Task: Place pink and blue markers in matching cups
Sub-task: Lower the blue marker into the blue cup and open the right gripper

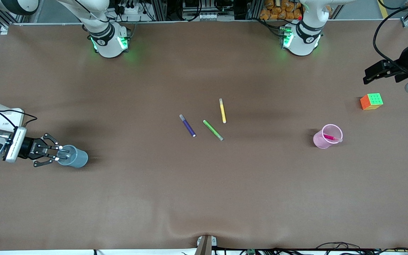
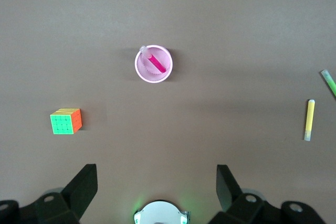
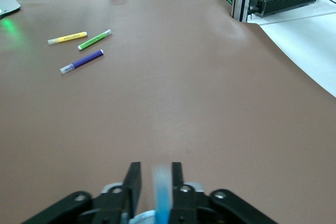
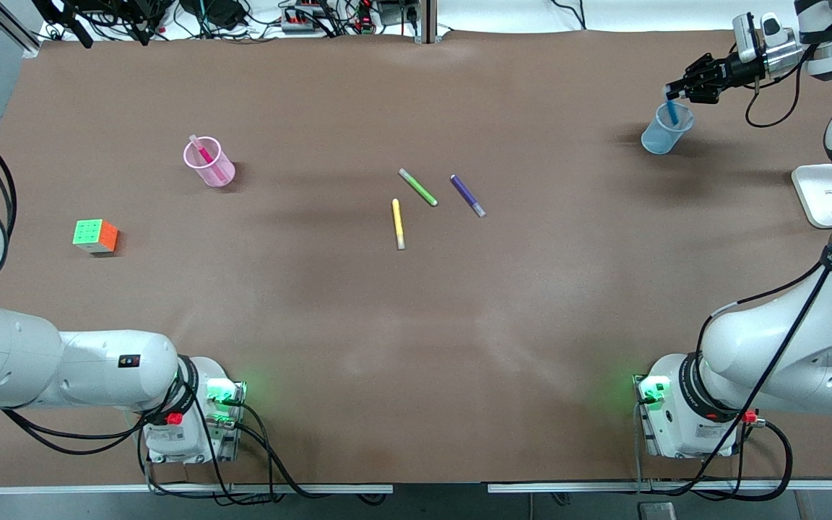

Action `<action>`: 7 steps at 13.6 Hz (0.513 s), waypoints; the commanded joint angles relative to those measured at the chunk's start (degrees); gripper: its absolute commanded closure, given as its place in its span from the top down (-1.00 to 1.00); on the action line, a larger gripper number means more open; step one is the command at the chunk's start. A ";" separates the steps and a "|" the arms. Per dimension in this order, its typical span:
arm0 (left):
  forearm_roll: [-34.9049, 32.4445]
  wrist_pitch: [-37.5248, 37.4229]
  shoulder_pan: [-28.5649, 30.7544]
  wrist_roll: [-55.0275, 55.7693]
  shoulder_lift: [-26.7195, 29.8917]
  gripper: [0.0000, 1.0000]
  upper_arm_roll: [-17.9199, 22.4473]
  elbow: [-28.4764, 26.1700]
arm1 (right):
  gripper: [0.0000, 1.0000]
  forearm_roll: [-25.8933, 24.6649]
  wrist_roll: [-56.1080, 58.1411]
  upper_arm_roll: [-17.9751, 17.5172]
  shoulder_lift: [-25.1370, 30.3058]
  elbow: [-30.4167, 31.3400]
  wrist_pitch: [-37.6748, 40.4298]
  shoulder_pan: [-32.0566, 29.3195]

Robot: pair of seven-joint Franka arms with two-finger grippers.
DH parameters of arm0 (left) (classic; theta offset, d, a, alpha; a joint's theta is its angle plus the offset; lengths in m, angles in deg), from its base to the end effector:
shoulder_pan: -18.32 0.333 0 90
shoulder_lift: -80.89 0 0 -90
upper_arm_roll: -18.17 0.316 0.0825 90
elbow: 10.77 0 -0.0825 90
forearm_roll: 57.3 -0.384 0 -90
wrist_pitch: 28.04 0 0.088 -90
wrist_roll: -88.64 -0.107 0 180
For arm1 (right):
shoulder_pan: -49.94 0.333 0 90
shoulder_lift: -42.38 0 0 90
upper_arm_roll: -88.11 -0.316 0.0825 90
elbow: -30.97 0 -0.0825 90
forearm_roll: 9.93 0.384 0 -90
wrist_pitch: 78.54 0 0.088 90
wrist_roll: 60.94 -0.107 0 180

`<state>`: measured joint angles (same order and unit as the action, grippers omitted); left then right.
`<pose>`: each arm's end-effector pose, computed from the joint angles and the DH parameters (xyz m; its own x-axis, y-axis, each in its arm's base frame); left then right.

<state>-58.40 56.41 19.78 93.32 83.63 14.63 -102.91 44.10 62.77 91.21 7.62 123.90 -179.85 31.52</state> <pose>0.5286 -0.0178 0.6249 0.9953 0.0477 -0.0843 0.0453 -0.9985 -0.0291 0.6370 -0.1702 0.2680 0.1605 0.5827 0.7967 0.9826 -0.1711 -0.0727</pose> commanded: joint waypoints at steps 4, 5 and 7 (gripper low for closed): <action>0.49 1.07 -0.06 -0.99 0.07 1.00 0.38 -0.42 | 1.00 -4.27 -14.33 -0.82 3.37 0.32 0.68 -0.13; 0.40 1.07 -0.06 -0.99 0.24 1.00 0.38 -0.33 | 1.00 -6.55 -18.80 -0.90 5.47 -0.20 0.68 0.31; 0.40 1.07 -0.06 -0.99 0.24 1.00 0.47 -0.24 | 1.00 -11.91 -27.42 -1.16 7.59 -1.87 1.03 1.54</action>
<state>-58.40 57.15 19.80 93.32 83.11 14.68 -102.97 36.42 43.01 90.45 11.26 122.08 -179.40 32.13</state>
